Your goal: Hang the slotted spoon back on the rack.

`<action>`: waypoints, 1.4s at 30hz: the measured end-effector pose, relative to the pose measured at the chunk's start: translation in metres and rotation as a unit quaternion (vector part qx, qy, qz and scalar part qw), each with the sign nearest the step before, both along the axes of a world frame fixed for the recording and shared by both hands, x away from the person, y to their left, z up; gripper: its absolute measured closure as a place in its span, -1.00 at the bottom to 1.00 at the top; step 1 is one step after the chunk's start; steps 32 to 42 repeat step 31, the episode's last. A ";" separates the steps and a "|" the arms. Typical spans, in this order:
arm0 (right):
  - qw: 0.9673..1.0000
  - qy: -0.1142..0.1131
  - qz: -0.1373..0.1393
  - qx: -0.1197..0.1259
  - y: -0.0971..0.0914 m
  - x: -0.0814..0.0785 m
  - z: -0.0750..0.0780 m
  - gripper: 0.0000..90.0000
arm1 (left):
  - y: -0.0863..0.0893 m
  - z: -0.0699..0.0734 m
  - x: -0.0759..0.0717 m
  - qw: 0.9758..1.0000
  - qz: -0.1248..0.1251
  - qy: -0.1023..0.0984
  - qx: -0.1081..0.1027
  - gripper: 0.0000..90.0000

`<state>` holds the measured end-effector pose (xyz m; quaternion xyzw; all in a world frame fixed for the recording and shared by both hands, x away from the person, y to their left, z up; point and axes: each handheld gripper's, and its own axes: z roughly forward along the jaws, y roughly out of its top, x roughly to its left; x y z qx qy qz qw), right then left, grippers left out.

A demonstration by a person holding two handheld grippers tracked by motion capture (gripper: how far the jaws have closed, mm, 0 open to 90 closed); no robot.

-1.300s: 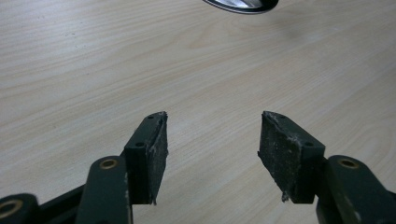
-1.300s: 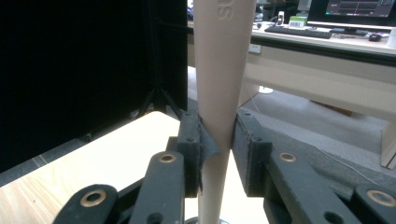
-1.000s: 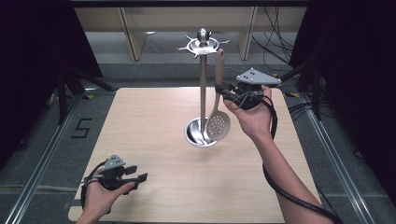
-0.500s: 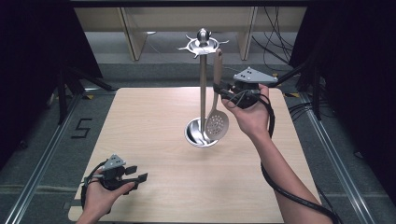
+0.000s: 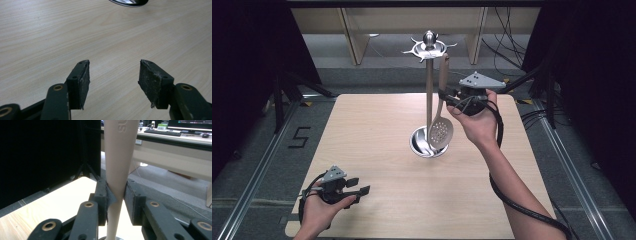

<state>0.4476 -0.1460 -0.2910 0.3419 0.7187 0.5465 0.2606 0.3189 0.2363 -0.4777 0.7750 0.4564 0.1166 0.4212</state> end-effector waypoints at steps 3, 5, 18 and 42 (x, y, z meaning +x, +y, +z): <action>1.000 -0.008 0.003 0.002 -0.001 -0.002 -0.001 0.41 | 0.001 0.000 0.000 1.000 -0.002 0.000 0.004 -0.08; 1.000 -0.019 0.002 -0.007 -0.005 -0.006 -0.006 0.22 | 0.001 0.000 0.000 1.000 -0.002 0.000 0.004 -0.08; 0.999 0.031 -0.007 -0.030 -0.052 -0.052 -0.077 -0.05 | 0.001 -0.001 0.001 1.000 -0.004 -0.001 0.007 -0.08; 0.993 0.102 -0.017 -0.065 -0.087 -0.096 -0.151 -0.04 | -0.001 0.000 0.001 1.000 -0.002 0.002 0.007 -0.08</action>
